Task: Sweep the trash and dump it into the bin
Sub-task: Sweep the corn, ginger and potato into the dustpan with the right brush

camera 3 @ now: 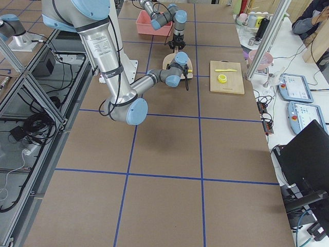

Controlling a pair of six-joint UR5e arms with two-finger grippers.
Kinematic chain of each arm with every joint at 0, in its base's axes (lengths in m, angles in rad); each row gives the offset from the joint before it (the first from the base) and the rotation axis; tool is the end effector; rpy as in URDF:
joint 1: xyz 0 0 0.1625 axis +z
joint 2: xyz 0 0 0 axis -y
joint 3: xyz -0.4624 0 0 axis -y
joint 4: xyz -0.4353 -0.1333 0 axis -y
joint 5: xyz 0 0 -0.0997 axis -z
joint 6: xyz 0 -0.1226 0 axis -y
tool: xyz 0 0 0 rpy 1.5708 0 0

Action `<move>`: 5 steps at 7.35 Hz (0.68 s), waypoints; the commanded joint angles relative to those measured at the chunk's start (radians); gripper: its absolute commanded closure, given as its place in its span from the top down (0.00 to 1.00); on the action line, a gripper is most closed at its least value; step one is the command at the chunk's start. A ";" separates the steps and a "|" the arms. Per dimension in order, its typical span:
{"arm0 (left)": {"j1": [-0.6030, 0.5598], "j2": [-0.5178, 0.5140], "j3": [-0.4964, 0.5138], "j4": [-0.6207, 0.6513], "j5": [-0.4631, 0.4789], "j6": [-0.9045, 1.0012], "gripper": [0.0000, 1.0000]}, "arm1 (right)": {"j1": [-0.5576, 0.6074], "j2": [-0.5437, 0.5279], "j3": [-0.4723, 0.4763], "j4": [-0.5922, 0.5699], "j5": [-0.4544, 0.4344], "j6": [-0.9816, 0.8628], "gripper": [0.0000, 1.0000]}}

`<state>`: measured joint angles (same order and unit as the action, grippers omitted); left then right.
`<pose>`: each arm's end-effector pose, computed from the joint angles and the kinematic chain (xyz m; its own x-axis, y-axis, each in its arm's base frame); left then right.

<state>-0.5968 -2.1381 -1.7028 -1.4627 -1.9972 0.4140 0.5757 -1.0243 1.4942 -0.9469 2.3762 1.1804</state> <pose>0.5546 -0.4767 0.3094 0.0176 0.9958 -0.0902 -0.7579 0.0721 0.6484 -0.6044 -0.4458 0.3109 0.2952 -0.1227 0.9475 0.2947 0.9551 0.0319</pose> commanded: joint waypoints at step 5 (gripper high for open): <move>0.000 0.012 0.000 -0.004 0.000 0.005 0.00 | -0.089 0.136 -0.002 -0.055 -0.110 0.148 0.00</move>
<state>-0.5967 -2.1292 -1.7031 -1.4659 -1.9972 0.4182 0.5055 -0.9096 1.4928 -0.9957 2.2910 1.3042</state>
